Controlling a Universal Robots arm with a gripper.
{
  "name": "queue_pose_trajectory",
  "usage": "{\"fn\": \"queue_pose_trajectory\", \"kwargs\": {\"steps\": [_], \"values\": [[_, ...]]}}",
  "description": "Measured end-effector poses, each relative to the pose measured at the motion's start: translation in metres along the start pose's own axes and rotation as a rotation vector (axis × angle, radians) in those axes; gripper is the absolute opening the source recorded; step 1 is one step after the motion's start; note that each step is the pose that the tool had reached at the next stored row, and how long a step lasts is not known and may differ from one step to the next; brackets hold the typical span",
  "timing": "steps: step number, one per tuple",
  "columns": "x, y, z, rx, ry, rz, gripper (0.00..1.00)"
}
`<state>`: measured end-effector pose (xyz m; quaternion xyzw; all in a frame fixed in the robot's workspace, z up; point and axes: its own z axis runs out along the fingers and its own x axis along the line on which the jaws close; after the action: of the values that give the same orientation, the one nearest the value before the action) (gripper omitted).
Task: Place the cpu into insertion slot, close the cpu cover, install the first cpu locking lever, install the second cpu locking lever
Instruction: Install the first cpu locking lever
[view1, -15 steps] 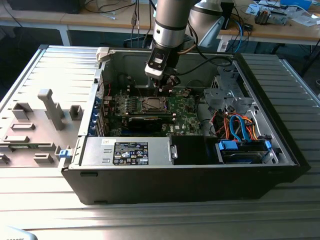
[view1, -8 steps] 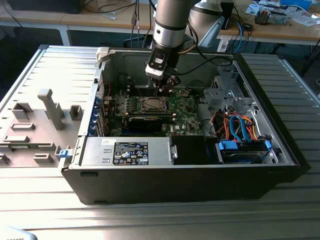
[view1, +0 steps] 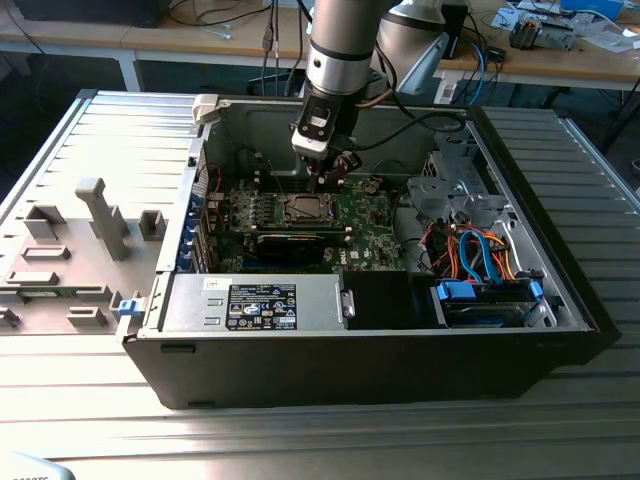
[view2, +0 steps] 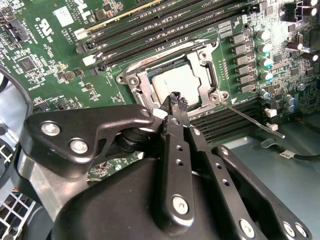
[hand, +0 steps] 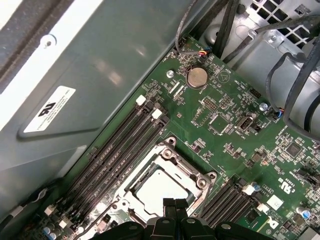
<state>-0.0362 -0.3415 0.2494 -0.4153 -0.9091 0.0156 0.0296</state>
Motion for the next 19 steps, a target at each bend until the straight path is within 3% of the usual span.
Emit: {"fn": "queue_pose_trajectory", "kwargs": {"steps": [19], "values": [[0.0000,0.0000,0.0000,0.0010,-0.0014,-0.025,0.11]]}}
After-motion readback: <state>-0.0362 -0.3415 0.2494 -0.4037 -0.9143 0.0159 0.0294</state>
